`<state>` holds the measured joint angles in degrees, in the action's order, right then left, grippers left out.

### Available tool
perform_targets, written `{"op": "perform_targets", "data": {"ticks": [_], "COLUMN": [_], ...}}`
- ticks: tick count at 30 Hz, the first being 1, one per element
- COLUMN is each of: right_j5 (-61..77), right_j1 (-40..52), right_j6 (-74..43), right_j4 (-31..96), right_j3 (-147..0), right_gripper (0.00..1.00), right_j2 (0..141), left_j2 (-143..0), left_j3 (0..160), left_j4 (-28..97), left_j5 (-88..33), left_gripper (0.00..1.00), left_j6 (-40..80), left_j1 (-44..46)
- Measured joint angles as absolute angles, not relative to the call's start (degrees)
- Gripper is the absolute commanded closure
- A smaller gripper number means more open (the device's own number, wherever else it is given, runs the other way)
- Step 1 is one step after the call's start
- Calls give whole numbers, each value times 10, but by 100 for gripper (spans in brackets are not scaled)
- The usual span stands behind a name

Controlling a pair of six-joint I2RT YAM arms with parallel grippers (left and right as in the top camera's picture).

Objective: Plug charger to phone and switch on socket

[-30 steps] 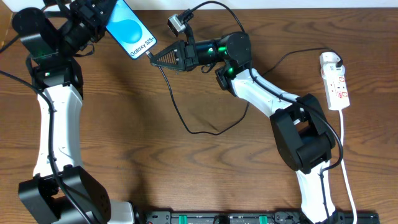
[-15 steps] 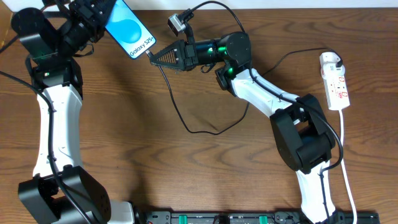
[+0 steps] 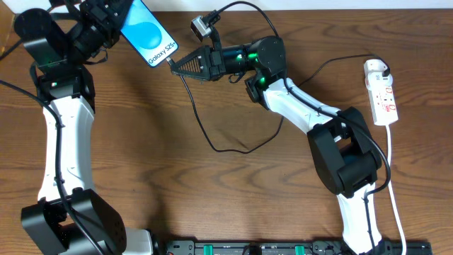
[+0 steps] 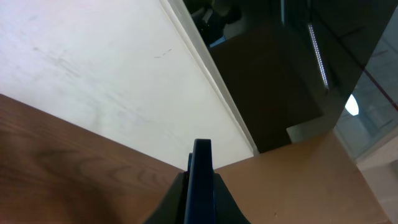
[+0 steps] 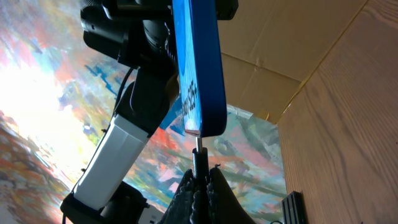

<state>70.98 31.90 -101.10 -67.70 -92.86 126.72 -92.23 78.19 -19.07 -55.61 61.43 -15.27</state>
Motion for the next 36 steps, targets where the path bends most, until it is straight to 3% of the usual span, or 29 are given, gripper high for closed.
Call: {"op": "perform_targets", "data": {"ticks": [36], "right_j5": [737], "right_j1": [322], "right_j6": [-1015], "right_j4": [-677], "right_j3": [-929], "right_gripper": [99], "right_j2": [1267], "left_j2": [-922], "left_j3": [782], "left_j4": [-194], "left_j5": [-601], "left_gripper": [93], "left_j6": [586], "left_j1": [-153]}}
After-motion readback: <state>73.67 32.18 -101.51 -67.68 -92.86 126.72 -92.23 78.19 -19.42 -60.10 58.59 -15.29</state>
